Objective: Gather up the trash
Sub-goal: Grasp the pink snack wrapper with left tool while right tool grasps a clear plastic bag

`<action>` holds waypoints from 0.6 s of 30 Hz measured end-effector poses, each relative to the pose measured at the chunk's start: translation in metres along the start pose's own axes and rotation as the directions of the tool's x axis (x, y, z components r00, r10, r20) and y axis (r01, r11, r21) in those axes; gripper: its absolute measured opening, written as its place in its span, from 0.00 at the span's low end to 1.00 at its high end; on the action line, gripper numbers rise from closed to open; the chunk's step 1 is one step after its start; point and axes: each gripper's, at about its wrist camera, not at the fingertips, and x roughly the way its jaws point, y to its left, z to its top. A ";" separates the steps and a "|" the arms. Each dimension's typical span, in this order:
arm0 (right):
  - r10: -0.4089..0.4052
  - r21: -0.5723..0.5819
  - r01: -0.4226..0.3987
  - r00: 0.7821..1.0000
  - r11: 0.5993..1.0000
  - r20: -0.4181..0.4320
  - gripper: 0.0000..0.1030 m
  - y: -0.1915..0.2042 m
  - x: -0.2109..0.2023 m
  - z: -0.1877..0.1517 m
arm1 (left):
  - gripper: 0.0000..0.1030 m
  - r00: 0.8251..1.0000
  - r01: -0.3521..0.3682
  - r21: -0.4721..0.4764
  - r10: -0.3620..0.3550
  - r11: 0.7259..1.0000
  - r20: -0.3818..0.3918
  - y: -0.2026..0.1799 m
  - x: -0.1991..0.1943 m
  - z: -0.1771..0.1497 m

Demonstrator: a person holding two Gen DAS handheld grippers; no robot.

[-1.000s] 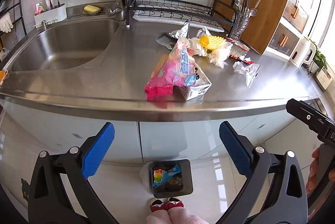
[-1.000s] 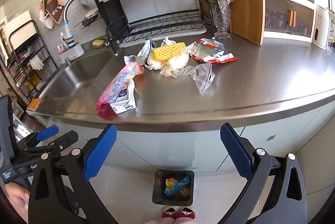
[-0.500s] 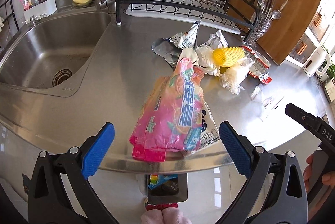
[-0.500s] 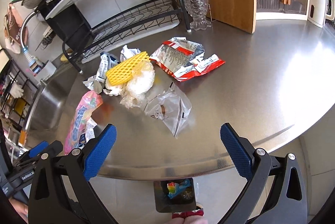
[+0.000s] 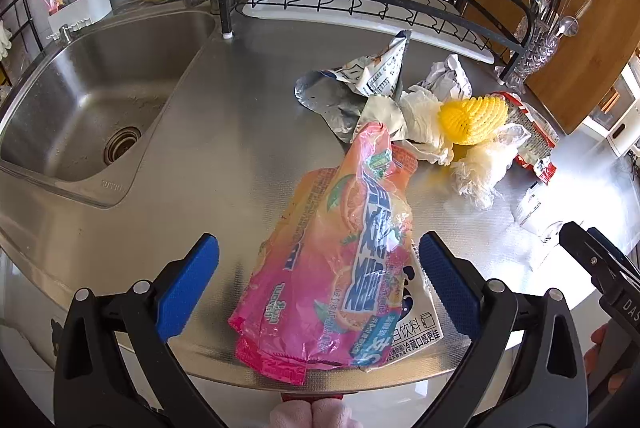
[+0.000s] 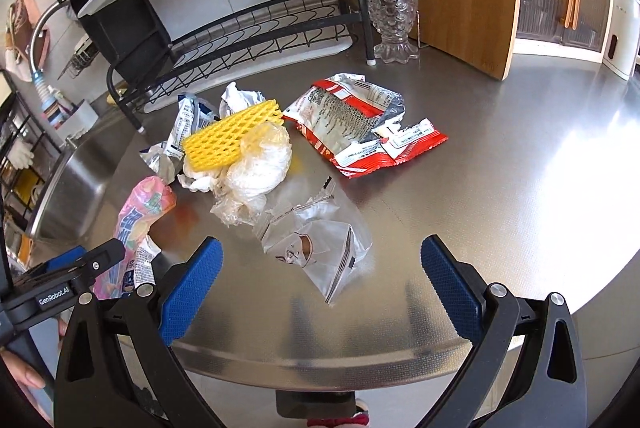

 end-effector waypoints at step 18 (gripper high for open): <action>0.067 0.019 -0.066 0.995 0.998 -0.072 0.59 0.005 0.030 0.002 | 0.92 0.998 0.032 0.019 -0.031 0.999 -0.053 -0.018 0.024 -0.014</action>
